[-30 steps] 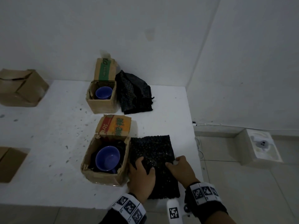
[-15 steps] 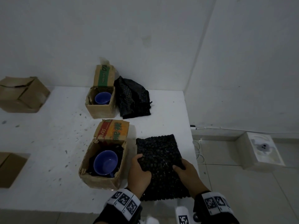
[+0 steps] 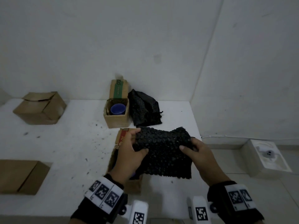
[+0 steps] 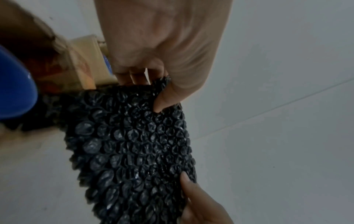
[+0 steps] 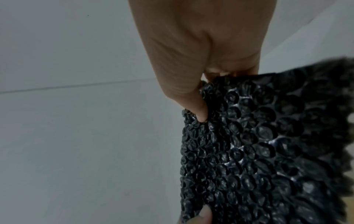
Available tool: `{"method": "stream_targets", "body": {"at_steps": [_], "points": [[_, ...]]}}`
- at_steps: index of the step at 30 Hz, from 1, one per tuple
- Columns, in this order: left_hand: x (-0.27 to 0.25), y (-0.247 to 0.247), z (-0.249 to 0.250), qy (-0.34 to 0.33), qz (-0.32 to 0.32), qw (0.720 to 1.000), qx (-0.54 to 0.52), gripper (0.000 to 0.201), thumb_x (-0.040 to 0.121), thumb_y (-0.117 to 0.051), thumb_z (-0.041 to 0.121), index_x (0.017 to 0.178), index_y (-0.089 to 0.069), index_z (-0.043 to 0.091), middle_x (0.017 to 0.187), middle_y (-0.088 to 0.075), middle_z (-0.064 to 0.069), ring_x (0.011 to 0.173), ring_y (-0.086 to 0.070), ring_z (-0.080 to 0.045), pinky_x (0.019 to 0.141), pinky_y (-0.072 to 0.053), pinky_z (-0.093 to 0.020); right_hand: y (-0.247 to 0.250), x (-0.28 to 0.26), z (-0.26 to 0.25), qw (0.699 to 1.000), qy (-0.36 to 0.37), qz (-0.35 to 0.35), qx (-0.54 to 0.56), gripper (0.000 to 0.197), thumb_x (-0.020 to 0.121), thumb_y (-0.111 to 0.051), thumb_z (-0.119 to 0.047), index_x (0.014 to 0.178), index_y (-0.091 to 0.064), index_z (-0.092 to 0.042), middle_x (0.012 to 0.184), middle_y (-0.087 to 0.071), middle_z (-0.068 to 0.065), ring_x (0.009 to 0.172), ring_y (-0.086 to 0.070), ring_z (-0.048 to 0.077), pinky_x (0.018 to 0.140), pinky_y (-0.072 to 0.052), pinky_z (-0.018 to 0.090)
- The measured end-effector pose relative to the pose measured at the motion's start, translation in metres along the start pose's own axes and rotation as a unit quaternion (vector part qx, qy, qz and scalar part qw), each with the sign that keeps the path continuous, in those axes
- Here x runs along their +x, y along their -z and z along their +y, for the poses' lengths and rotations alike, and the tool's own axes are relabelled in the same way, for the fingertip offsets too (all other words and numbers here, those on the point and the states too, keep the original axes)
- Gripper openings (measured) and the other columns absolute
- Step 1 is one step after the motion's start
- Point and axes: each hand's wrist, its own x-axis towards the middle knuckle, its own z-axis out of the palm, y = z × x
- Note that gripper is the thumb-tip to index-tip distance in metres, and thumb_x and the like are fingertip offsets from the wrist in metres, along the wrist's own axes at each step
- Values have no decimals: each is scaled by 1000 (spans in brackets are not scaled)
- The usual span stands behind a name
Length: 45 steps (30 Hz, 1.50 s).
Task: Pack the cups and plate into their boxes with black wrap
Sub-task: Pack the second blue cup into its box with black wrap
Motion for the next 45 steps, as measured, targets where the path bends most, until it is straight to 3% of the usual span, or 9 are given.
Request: {"method": "stream_targets", "body": {"at_steps": [8,11,15,20,24,31,34,37,45], "points": [[6,92,7,-39,23,999,18,54,76,-70,-4,116,-48,25,107,-63,5,101,-60,-6,84,-51,-27,-86,3,-17,999,26,-28,8,26,83,-63,7,103,-64,-10,97,-69,-6,86,-66,2,70,-50,13],[3,108,-17,-5,5,999,35,54,75,-68,-7,114,-49,25,104,-58,13,102,-57,-11,80,-50,-19,-102,-4,3,1000,-3,2,-13,19,81,-67,1,89,-54,-10,89,-64,5,84,-63,18,68,-51,20],[-5,113,-49,23,-28,997,70,54,73,-70,-6,115,-50,21,103,-55,14,102,-55,-10,71,-47,-7,-111,-12,30,988,-16,102,-115,43,75,-77,-16,103,-44,-13,101,-50,7,93,-54,25,76,-48,30],[0,112,-61,39,-70,992,100,54,74,-69,-6,117,-49,21,109,-56,3,104,-53,-11,84,-48,-19,-128,-15,28,887,256,146,-356,60,73,-64,-43,127,-47,-21,132,-42,5,133,-33,22,106,-32,39],[13,115,-60,33,-106,986,123,60,69,-68,-10,116,-50,23,111,-56,0,106,-54,-16,82,-46,-19,-152,-9,19,790,354,-19,-501,43,79,-57,-32,121,-56,-28,134,-49,7,134,-36,30,109,-26,53],[12,120,-68,10,-145,976,163,80,71,-70,2,137,-33,28,125,-45,6,96,-58,-17,77,-52,-25,-168,-6,58,718,210,-169,-642,46,91,-36,-45,130,-53,-28,136,-54,-1,130,-46,27,108,-32,51],[6,122,-76,7,-117,971,209,79,75,-70,10,138,-29,35,126,-38,8,89,-52,-10,76,-48,-23,-167,-8,66,707,183,-194,-655,53,97,-19,-50,126,-58,-30,134,-57,-2,130,-47,24,113,-14,43],[3,121,-82,23,-101,979,176,65,85,-62,13,140,-30,31,140,-34,5,116,-46,-16,94,-45,-31,-171,-7,64,730,175,-218,-624,66,91,-5,-53,133,-51,-31,149,-38,-2,143,-22,22,115,2,39],[4,103,-89,97,-129,987,-12,49,99,-28,36,146,-17,28,153,-18,10,142,-17,-9,117,-17,-33,-193,13,47,744,123,-262,-602,24,92,-52,-29,109,-66,-21,133,-46,5,117,-42,28,94,-38,40]]}}
